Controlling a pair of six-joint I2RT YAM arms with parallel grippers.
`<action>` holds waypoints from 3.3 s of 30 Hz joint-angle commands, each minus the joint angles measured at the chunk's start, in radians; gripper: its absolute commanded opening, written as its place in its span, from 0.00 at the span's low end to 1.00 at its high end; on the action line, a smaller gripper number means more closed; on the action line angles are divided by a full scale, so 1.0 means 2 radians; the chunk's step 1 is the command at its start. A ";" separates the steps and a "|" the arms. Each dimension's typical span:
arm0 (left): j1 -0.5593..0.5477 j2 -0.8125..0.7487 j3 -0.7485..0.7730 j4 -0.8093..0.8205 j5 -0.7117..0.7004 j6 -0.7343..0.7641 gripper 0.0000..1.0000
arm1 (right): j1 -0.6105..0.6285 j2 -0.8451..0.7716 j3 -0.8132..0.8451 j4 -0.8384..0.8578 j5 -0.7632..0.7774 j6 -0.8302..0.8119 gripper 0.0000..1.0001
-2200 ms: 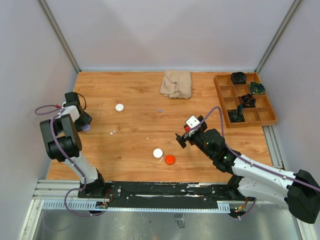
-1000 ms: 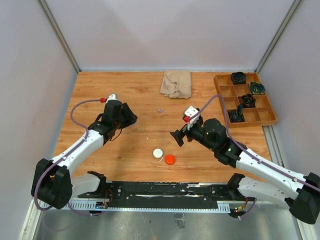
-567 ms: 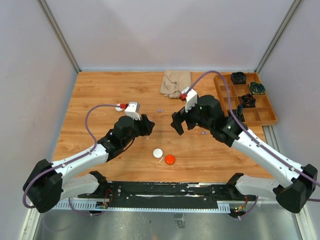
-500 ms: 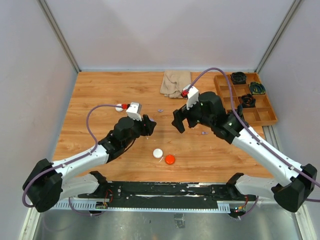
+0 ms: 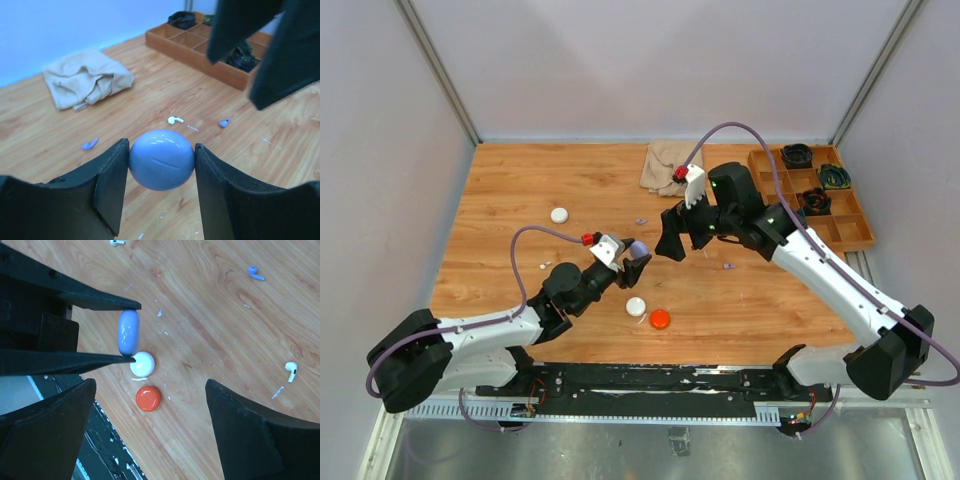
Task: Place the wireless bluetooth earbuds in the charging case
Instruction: Pick up the charging case at the center of the board.
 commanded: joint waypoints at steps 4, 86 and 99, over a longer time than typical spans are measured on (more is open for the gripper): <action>-0.026 0.028 -0.016 0.131 0.027 0.109 0.50 | -0.011 0.028 0.041 -0.015 -0.063 0.008 0.83; 0.116 -0.022 -0.027 0.087 0.444 -0.056 0.60 | 0.044 0.000 -0.005 -0.041 -0.165 -0.263 0.05; 0.133 0.017 -0.019 0.162 0.501 -0.124 0.52 | 0.055 0.024 0.004 -0.051 -0.182 -0.281 0.05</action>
